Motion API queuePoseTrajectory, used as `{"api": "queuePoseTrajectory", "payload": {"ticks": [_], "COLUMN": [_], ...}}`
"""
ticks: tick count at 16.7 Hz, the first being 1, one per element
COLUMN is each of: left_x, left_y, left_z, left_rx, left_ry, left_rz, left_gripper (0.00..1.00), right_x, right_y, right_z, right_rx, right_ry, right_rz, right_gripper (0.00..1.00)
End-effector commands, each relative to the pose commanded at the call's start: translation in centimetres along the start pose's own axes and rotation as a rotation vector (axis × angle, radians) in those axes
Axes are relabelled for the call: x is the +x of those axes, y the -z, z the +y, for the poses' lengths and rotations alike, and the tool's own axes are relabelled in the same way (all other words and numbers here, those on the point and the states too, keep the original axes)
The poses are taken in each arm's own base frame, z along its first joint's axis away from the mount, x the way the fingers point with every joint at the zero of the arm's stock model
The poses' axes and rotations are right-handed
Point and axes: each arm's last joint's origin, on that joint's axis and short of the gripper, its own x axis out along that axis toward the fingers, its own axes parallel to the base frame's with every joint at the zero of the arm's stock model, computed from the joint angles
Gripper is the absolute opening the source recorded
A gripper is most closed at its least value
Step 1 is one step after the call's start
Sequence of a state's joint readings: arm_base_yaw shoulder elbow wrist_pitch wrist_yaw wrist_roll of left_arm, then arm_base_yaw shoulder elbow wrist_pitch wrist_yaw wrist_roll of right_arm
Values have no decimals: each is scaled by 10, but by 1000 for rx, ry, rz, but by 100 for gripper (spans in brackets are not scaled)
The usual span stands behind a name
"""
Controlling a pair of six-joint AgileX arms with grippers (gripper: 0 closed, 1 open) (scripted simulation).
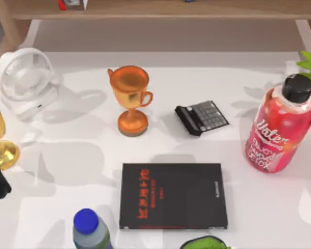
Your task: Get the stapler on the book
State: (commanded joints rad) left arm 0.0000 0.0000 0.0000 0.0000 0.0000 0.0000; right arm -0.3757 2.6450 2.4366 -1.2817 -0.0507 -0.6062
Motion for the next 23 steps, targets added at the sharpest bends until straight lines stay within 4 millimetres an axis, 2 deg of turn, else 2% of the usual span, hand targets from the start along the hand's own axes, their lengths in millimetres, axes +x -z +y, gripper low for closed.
{"api": "queuePoseTrajectory", "payload": {"ticks": [2,4,7,10,13,17,20,23], "left_x": [0,0,0,0,0,0,0,0], "left_y": [0,0,0,0,0,0,0,0], "left_z": [0,0,0,0,0,0,0,0], "left_rx": [0,0,0,0,0,0,0,0], "left_ry": [0,0,0,0,0,0,0,0], "left_rz": [0,0,0,0,0,0,0,0], "left_gripper": [100,100,100,100,100,100,100,100], "right_x": [0,-14,-58,-115,-171,-229,-251,-252], "right_y": [1,2,8,11,14,20,24,27], "right_z": [-2,-1,4,28,70,149,215,283], "right_rx": [5,26,122,241,355,473,520,525], "right_ry": [0,18,74,139,187,188,134,50], "right_rz": [0,-12,-40,-100,-185,-317,-392,-420], "right_gripper": [0,0,0,0,0,0,0,0]}}
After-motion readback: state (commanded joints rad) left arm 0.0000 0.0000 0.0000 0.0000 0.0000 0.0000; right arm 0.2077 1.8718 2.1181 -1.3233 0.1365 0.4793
